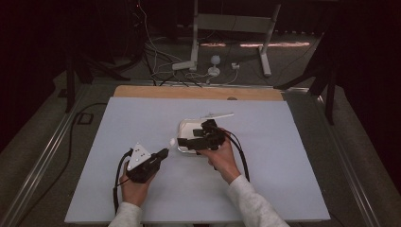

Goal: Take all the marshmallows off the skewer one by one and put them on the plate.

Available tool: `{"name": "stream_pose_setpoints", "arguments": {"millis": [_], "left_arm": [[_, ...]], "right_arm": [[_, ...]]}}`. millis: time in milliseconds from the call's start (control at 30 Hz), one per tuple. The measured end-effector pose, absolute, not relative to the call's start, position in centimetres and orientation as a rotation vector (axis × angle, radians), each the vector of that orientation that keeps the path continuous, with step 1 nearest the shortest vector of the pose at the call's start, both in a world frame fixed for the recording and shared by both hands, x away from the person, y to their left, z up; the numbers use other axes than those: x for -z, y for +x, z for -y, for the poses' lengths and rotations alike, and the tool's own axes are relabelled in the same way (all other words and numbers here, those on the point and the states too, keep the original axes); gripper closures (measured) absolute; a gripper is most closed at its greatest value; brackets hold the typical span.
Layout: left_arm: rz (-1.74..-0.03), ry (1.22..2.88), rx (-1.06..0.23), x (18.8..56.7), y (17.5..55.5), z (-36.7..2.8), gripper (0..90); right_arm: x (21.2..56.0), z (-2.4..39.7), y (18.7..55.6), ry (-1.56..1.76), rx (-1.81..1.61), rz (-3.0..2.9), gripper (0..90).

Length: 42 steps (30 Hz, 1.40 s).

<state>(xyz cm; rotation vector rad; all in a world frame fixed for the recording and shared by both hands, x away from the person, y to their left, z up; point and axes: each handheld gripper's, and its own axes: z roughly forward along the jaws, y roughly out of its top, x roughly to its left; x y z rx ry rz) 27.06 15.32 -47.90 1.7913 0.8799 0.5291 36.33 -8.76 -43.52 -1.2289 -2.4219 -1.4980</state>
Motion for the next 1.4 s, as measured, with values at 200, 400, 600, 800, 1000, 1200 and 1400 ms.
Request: {"name": "stream_pose_setpoints", "arguments": {"millis": [200,400,600,800,1000,1200,1400], "left_arm": [[-0.876,1.794,-0.527,47.9,27.0,-15.2,89.6],[-0.873,1.793,-0.527,47.9,27.0,-15.1,89.6],[-0.865,1.796,-0.53,47.8,27.0,-15.0,89.6],[-0.86,1.786,-0.528,47.7,26.9,-15.0,89.6],[-0.862,1.784,-0.529,47.7,26.9,-15.1,89.7],[-0.857,1.768,-0.52,47.6,26.9,-15.1,89.7],[-0.846,1.758,-0.516,47.5,26.8,-15.1,89.8]], "right_arm": [[43.7,8.2,36.0,-1.227,1.495,2.413,14.7],[43.8,7.7,35.8,-1.22,1.498,2.384,14.5],[43.9,7.2,35.7,-1.2,1.491,2.332,18.9],[44.2,6.7,35.4,-1.149,1.454,2.336,45.2],[44.4,7.2,35.7,-1.137,1.447,2.28,65.6],[44.4,7.5,35.7,-1.105,1.444,2.26,68.0],[44.8,7.1,35.6,-1.105,1.45,2.218,68.1]]}}
